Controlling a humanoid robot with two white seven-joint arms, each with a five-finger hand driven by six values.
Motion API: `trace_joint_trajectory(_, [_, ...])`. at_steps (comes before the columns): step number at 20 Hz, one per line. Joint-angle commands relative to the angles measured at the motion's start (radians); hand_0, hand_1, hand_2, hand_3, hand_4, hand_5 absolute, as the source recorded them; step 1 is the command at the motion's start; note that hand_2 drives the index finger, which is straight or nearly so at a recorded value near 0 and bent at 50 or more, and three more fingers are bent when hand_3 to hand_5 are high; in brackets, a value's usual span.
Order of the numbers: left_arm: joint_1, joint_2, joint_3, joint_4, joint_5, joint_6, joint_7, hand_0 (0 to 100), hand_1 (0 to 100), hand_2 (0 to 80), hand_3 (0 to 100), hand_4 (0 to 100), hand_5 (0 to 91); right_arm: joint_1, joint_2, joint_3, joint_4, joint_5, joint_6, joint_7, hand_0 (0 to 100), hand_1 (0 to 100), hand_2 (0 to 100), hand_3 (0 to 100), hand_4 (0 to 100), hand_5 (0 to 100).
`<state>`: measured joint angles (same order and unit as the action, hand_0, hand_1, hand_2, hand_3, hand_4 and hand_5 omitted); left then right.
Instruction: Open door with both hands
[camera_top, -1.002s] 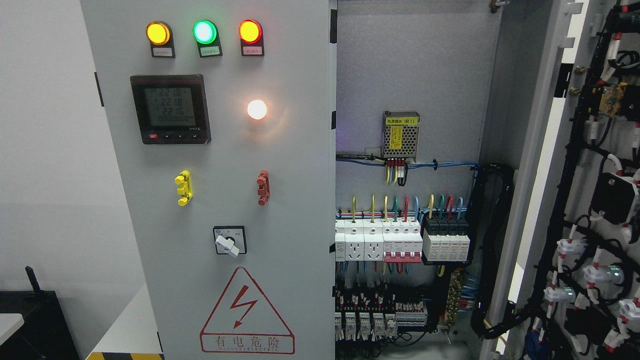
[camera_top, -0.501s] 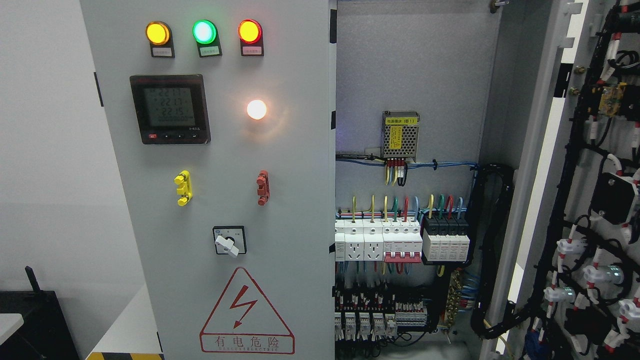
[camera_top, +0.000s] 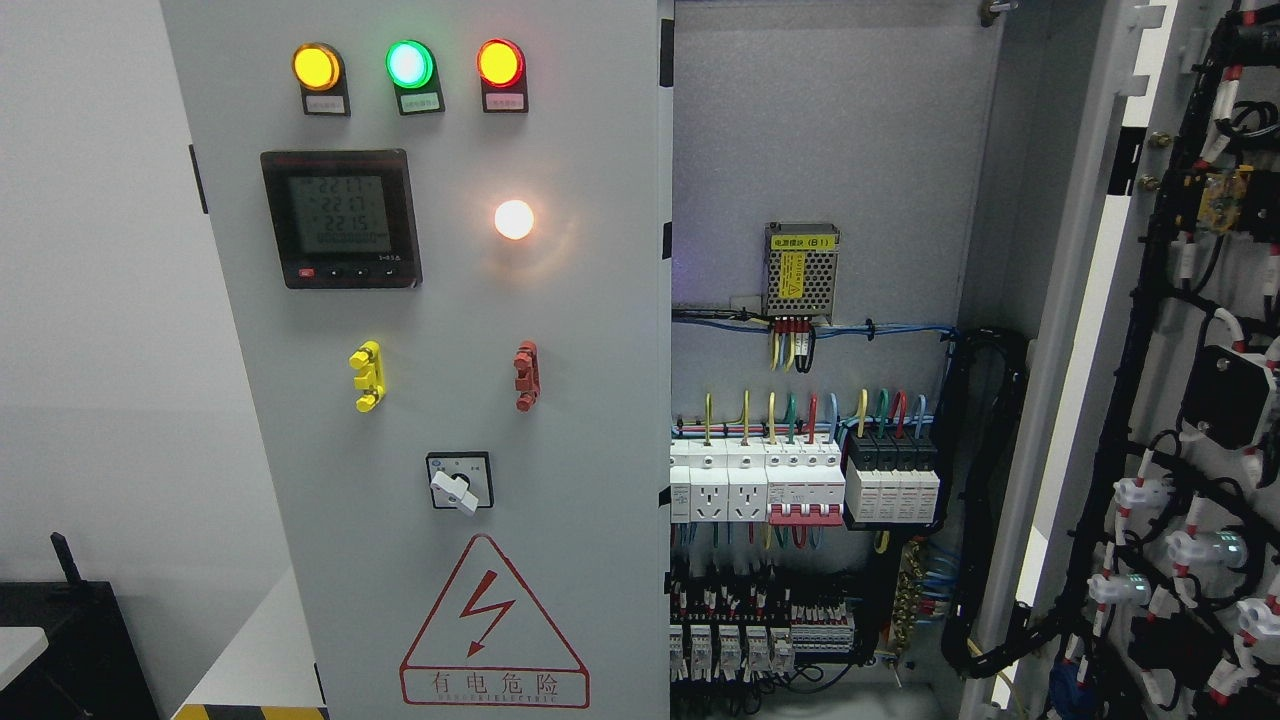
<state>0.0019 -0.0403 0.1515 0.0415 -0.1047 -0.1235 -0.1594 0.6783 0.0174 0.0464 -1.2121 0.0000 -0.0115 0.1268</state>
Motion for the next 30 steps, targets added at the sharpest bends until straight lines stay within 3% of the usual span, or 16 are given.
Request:
trace_joint_trajectory(1, [0.027, -0.001, 0.020, 0.001, 0.000, 0.002, 0.000, 0, 0, 0.0, 0, 0, 0.0, 0.132, -0.103, 0.145, -0.502, -0.014, -0.012, 0.004, 38, 0, 0, 0, 0, 0])
trace_joint_trajectory(4, [0.027, -0.001, 0.019, 0.001, 0.000, 0.002, 0.000, 0, 0, 0.0, 0, 0, 0.0, 0.136, -0.123, 0.187, -0.553, -0.014, -0.022, 0.002, 38, 0, 0, 0, 0, 0])
trace_joint_trajectory(9, [0.027, -0.001, 0.020, 0.001, 0.000, 0.002, 0.000, 0, 0, 0.0, 0, 0, 0.0, 0.153, -0.168, 0.240, -0.610, -0.015, -0.131, 0.002, 38, 0, 0, 0, 0, 0])
trace_joint_trajectory(13, [0.027, -0.001, 0.020, 0.001, 0.000, 0.002, 0.000, 0, 0, 0.0, 0, 0, 0.0, 0.149, -0.207, 0.288, -0.642, -0.015, -0.174, 0.004, 38, 0, 0, 0, 0, 0])
trace_joint_trajectory(20, [0.027, -0.001, 0.019, 0.001, 0.000, 0.002, 0.000, 0, 0, 0.0, 0, 0, 0.0, 0.073, -0.206, 0.383, -0.672, -0.020, -0.203, 0.002, 38, 0, 0, 0, 0, 0])
trace_joint_trajectory(30, [0.027, -0.001, 0.019, 0.001, 0.000, 0.002, 0.000, 0, 0, 0.0, 0, 0, 0.0, -0.117, -0.162, 0.366, -0.693, -0.023, -0.272, 0.001, 38, 0, 0, 0, 0, 0])
